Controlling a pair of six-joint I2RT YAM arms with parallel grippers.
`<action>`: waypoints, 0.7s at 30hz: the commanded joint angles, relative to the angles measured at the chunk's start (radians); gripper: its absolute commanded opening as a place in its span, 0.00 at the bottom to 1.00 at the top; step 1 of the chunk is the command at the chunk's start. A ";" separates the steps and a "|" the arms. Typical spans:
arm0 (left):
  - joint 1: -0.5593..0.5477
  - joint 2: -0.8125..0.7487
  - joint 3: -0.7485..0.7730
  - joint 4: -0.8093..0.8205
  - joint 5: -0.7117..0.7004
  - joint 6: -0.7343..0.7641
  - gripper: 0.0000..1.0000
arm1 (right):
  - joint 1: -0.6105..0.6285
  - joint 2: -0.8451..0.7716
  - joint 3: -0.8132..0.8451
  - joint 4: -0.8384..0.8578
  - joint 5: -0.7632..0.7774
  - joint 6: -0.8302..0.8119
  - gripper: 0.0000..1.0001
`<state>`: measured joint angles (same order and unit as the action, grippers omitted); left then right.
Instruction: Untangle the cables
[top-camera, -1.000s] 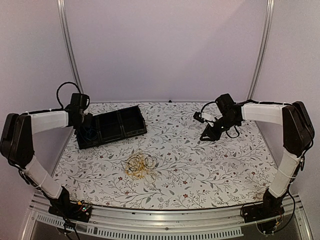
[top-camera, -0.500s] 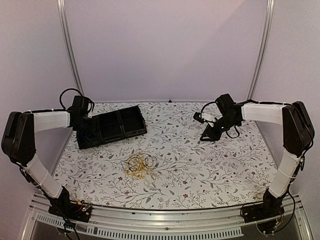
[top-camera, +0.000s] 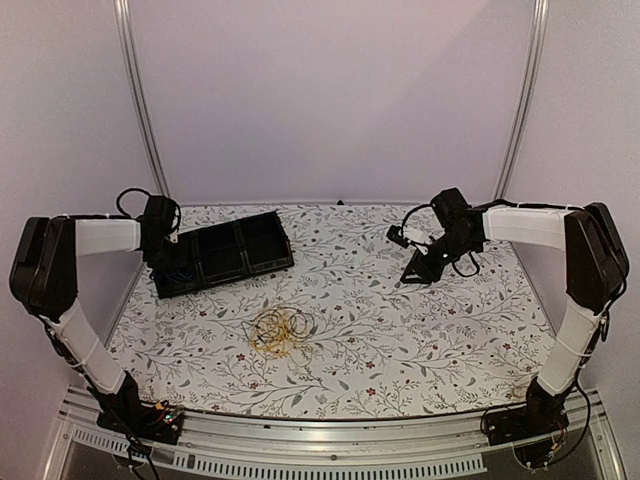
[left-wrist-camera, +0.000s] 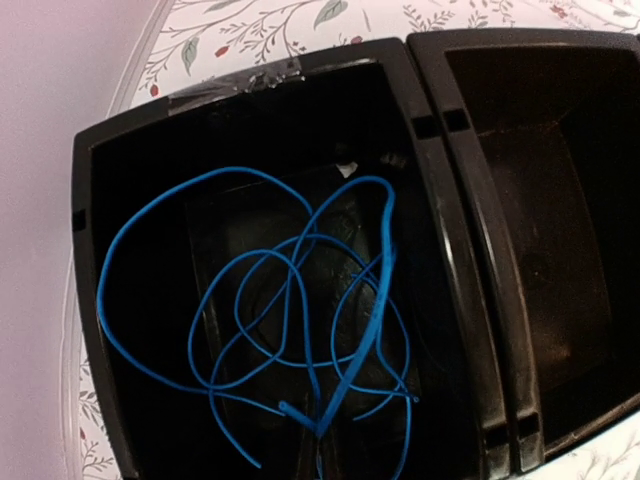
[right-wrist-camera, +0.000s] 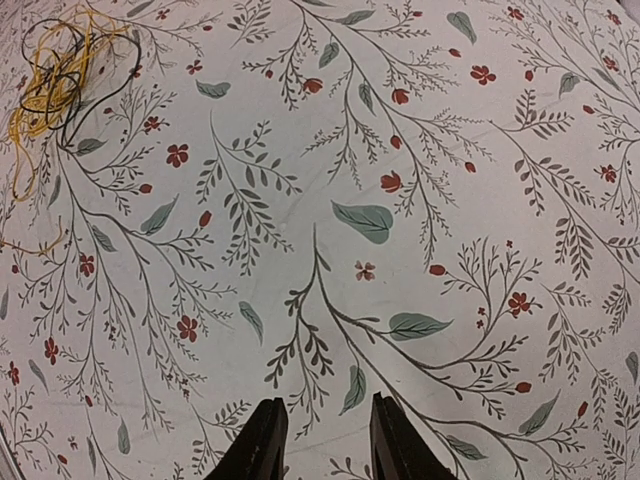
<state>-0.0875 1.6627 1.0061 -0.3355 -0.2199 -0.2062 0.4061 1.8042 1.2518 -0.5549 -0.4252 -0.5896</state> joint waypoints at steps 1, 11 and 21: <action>0.032 0.073 0.069 0.010 0.072 0.021 0.00 | -0.004 0.024 0.031 -0.016 -0.019 -0.009 0.33; 0.055 0.022 0.097 -0.032 0.119 0.037 0.15 | -0.004 0.020 0.031 -0.017 -0.018 -0.009 0.33; 0.058 -0.223 0.063 -0.113 -0.033 -0.026 0.99 | -0.002 0.032 0.039 -0.023 -0.029 -0.003 0.33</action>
<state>-0.0399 1.5078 1.0752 -0.3927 -0.1818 -0.2043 0.4065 1.8118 1.2594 -0.5652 -0.4297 -0.5919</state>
